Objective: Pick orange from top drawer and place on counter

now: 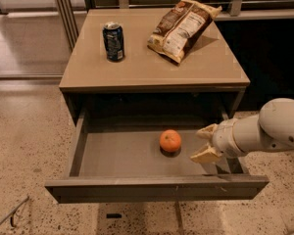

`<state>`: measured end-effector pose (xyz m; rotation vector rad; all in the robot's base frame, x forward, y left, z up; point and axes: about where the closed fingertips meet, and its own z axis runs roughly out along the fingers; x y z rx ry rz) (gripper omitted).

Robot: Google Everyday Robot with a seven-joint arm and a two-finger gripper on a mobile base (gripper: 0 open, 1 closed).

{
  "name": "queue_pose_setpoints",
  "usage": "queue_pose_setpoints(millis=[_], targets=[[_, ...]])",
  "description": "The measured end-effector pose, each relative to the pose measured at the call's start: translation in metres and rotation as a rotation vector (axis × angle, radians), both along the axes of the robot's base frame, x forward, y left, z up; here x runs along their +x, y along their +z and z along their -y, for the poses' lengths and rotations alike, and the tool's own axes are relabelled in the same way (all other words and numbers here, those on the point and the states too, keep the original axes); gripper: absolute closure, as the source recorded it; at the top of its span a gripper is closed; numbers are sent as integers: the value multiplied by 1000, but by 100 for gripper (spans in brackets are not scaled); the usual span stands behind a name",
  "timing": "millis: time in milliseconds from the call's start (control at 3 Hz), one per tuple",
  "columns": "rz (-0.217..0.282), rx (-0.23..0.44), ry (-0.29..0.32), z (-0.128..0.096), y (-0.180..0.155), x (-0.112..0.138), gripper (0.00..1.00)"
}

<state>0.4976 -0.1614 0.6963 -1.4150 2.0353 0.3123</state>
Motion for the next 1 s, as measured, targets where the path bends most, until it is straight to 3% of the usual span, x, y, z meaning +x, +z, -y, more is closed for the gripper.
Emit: queue_pose_setpoints(millis=[333, 1000], targets=[[22, 28, 5, -2, -18, 8, 0], [31, 58, 20, -10, -34, 24, 0]])
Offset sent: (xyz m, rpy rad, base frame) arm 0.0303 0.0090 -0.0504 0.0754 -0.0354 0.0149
